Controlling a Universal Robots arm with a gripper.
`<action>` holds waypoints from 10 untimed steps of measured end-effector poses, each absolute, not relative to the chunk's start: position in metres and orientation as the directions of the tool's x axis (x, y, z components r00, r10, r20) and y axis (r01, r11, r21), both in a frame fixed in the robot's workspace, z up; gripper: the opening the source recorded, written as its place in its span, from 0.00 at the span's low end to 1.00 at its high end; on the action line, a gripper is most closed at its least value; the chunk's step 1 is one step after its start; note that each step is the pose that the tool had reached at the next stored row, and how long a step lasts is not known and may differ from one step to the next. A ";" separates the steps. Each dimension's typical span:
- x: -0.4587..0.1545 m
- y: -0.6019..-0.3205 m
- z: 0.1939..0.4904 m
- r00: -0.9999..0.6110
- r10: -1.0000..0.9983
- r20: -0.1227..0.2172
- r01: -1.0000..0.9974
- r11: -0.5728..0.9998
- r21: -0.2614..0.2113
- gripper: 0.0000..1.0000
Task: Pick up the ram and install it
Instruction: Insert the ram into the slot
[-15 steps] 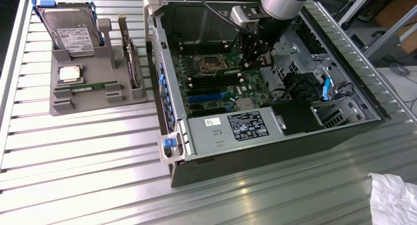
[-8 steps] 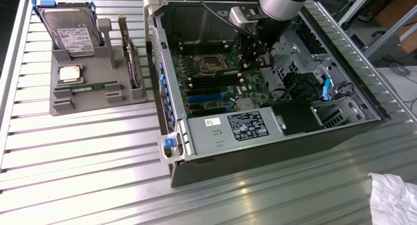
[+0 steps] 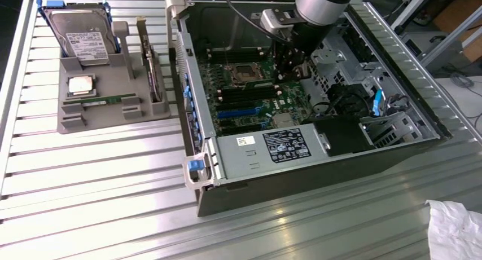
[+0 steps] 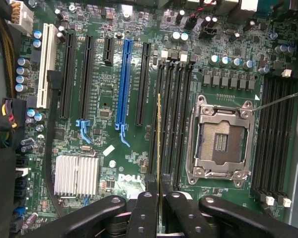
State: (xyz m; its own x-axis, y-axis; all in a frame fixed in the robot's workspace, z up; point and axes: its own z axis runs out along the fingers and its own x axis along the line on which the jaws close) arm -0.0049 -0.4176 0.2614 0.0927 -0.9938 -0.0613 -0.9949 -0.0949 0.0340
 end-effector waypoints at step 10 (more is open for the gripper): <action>-0.018 -0.417 0.256 0.057 -0.998 -0.016 -0.998 -0.057 0.037 0.13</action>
State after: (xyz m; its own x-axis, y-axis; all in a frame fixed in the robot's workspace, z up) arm -0.0182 -0.4175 0.2562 0.0569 -0.9983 -0.0155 -0.9977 -0.0575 0.0370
